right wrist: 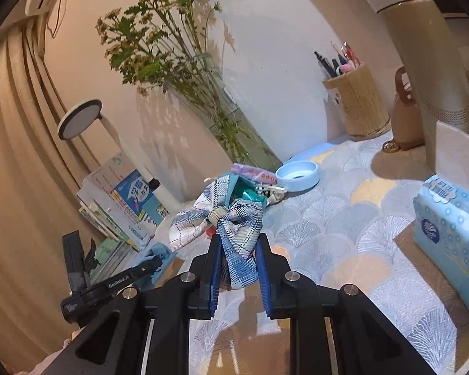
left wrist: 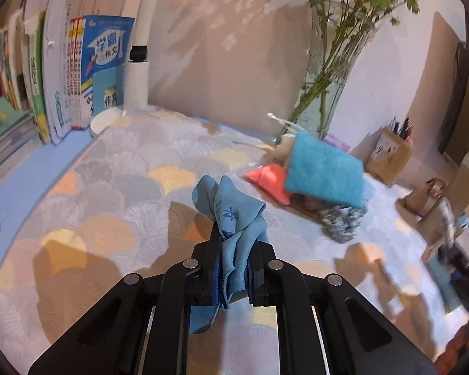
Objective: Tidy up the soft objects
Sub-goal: 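Carry the cloth and scrunchie to the glass bowl and open both tools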
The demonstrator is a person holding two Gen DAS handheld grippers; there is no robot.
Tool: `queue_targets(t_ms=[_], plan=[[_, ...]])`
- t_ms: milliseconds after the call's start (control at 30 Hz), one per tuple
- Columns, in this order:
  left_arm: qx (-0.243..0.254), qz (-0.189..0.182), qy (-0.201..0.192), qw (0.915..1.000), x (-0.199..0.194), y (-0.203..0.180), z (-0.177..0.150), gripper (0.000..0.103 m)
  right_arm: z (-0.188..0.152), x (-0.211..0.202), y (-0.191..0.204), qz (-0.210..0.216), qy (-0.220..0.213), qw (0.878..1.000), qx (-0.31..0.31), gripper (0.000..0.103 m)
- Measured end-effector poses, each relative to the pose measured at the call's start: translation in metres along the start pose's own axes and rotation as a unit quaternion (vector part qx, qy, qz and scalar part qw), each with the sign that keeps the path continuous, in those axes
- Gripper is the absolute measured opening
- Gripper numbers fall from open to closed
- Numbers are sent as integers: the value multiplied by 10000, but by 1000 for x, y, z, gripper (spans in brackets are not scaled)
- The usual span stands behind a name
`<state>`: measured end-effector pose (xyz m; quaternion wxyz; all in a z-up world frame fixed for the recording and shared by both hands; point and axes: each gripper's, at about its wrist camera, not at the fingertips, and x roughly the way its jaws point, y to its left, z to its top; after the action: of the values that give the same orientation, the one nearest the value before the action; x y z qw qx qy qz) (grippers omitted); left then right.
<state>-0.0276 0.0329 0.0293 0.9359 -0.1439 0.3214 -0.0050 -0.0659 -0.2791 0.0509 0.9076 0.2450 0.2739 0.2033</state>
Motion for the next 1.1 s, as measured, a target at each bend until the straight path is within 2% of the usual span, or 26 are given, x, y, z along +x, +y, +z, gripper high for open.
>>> queue_targets(t_ms=[67,167,267,400,500,633,800,933,1000,1100], plan=[[-233,-157,22,9996,-6,-8,6,9,5,-4,-4,10,112,9991,406,20],[-248,-410,-98,9988,-17,-39,24,9,24,-27,6,69,-166,9993,327,20],[56,-745,-339,9966,-32,-84,42,9,54,-49,19,-91,-400,9991,115,20],[480,-1314,-568,9885,-47,-149,64,9,105,-81,16,-353,-796,9962,89,20],[749,-1750,-681,9793,-54,-201,75,9,141,-104,2,-629,-1047,9923,183,20],[1176,-2345,-797,9617,-62,-275,76,9,174,-138,-27,-922,-1317,9865,306,20],[1515,-3023,-601,9392,-59,-353,68,9,202,-176,-68,-1513,-1457,9771,330,20],[2012,-3273,-433,9222,-50,-408,50,9,213,-203,-106,-1965,-1478,9681,483,20],[2187,-3313,-274,9174,-40,-429,37,9,214,-215,-126,-2167,-1481,9628,647,20],[2349,-3224,-57,9170,-24,-445,21,9,211,-228,-158,-2398,-1403,9568,857,20]])
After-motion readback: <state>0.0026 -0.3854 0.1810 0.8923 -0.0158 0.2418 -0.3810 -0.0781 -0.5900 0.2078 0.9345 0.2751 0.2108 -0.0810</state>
